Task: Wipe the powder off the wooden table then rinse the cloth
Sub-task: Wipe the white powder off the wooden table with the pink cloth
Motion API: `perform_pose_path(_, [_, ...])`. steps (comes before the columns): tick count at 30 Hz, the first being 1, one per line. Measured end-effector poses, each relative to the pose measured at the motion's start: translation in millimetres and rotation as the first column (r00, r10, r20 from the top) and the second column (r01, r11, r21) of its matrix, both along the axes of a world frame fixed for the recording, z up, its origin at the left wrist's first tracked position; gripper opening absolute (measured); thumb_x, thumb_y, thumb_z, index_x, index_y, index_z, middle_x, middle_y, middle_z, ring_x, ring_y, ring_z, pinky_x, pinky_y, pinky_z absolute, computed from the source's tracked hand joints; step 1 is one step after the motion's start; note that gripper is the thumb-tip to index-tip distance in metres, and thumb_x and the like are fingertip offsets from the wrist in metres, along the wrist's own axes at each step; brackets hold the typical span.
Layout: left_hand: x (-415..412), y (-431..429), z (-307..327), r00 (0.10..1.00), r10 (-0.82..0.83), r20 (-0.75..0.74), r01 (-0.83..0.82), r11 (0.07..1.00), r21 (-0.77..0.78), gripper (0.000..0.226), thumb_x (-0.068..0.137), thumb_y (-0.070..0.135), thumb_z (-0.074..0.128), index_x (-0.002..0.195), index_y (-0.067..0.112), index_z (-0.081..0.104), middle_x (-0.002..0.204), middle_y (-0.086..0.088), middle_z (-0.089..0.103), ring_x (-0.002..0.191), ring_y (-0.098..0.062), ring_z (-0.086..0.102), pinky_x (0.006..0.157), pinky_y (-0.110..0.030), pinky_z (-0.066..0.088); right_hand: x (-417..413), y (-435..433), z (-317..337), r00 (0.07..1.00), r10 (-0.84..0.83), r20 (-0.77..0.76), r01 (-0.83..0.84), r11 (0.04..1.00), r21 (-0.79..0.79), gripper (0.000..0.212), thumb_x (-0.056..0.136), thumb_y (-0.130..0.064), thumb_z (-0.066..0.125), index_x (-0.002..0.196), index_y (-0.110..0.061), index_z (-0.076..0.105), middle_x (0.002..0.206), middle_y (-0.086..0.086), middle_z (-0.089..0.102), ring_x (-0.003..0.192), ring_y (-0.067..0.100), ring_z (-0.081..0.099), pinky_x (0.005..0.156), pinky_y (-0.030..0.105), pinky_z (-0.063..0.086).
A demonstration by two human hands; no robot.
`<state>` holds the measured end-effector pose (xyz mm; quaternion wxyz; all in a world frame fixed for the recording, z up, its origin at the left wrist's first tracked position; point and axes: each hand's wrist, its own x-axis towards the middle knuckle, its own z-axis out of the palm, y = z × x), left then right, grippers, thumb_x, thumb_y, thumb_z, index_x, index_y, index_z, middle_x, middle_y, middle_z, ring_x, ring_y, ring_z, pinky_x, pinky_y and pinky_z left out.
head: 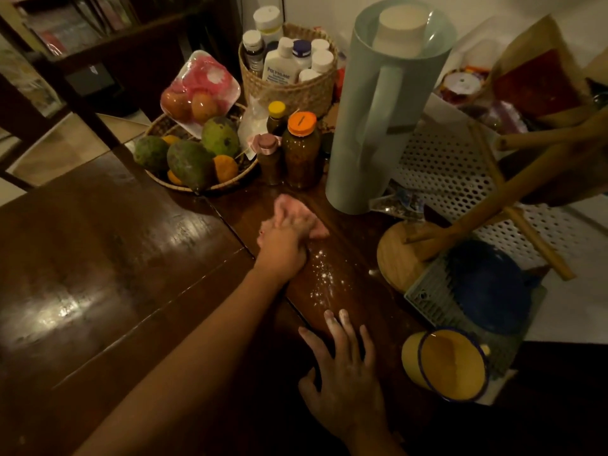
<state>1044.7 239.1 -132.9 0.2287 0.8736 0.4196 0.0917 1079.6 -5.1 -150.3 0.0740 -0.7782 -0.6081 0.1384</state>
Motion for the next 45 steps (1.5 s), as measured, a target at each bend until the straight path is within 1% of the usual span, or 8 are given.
perform_pose_path(4, [-41.5,1.7,-2.8,0.939,-0.308,0.151,0.323,0.942,-0.089,0.06,0.08,-0.008,0.058,0.122,0.034,0.067,0.144,0.025,0.035,0.145,0.005,0.009,0.125,-0.045,0.003,-1.9,2.3,2.6,0.997,-0.031,-0.076,0.03,0.999,-0.022,0.076,0.063,-0.046,0.055,0.139,-0.038,0.053,0.153,0.009,0.047,0.145,0.032,0.039,0.112,0.057,0.025])
perform_pose_path(10, [12.3,16.7,7.0,0.973,0.227,-0.04,-0.229,0.971,-0.074,0.06,0.092,0.006,0.052,0.142,0.038,0.047,0.162,-0.001,0.026,0.15,-0.035,0.012,0.119,-0.061,0.017,2.6,0.7,-0.2,0.998,0.004,-0.064,-0.003,1.0,0.009,0.074,0.069,-0.048,0.057,0.142,-0.038,0.051,0.157,0.009,0.043,0.147,0.031,0.034,0.113,0.057,0.023])
perform_pose_path(22, [16.3,-41.6,-4.0,0.779,-0.625,0.048,0.625,0.78,-0.001,0.057,0.089,0.0,0.052,0.138,0.03,0.056,0.156,0.007,0.038,0.152,-0.017,-0.007,0.121,-0.043,-0.011,4.5,1.1,0.8,0.999,-0.002,-0.055,0.002,1.0,-0.003,0.072,0.069,-0.053,0.05,0.139,-0.036,0.053,0.152,0.01,0.049,0.146,0.03,0.032,0.11,0.056,0.026])
perform_pose_path(30, [62.3,-58.6,-9.9,0.891,-0.452,-0.036,0.453,0.891,0.034,0.063,0.086,0.007,0.065,0.145,0.021,0.047,0.159,-0.003,0.033,0.151,-0.027,0.014,0.121,-0.053,0.003,3.7,0.0,-1.9,0.994,-0.035,-0.107,0.044,0.996,0.078,0.061,0.071,-0.043,0.054,0.131,-0.033,0.049,0.145,0.008,0.053,0.145,0.031,0.036,0.112,0.056,0.025])
perform_pose_path(33, [53.6,-61.7,-19.3,0.843,-0.531,0.083,0.516,0.843,0.153,0.056,0.069,0.005,0.084,0.122,0.014,0.068,0.136,-0.012,0.059,0.138,-0.028,0.04,0.118,-0.039,0.008,4.9,-1.7,-3.6,0.994,-0.018,-0.104,0.025,0.997,0.071,0.063,0.073,-0.045,0.055,0.135,-0.034,0.051,0.143,0.007,0.053,0.146,0.03,0.035,0.112,0.055,0.024])
perform_pose_path(37, [2.2,-37.8,-32.7,0.775,-0.622,-0.115,0.626,0.78,-0.005,0.063,0.086,0.014,0.06,0.14,0.045,0.046,0.158,0.011,0.033,0.152,-0.013,0.005,0.123,-0.047,0.005,3.9,1.3,-1.2,0.999,-0.017,-0.048,0.018,1.0,0.011,0.069,0.07,-0.047,0.054,0.139,-0.038,0.055,0.148,0.006,0.05,0.146,0.029,0.034,0.113,0.053,0.023])
perform_pose_path(40, [14.0,-25.2,-37.2,0.888,-0.405,-0.219,0.394,0.914,-0.091,0.062,0.09,0.019,0.055,0.145,0.041,0.04,0.162,0.004,0.025,0.153,-0.024,0.005,0.122,-0.057,0.012,4.0,1.2,-0.4,0.998,-0.02,-0.054,0.022,0.999,0.032,0.067,0.073,-0.047,0.054,0.139,-0.038,0.053,0.152,0.007,0.046,0.147,0.029,0.032,0.113,0.054,0.023])
perform_pose_path(45, [54.4,-65.5,-16.8,0.874,-0.477,0.091,0.476,0.879,0.04,0.051,0.086,0.004,0.058,0.134,0.02,0.059,0.153,-0.007,0.042,0.151,-0.026,0.013,0.121,-0.051,-0.011,4.4,-1.8,-4.0,0.996,-0.034,-0.078,0.043,0.992,0.116,0.057,0.075,-0.045,0.055,0.131,-0.034,0.049,0.143,0.009,0.054,0.145,0.029,0.034,0.112,0.054,0.024])
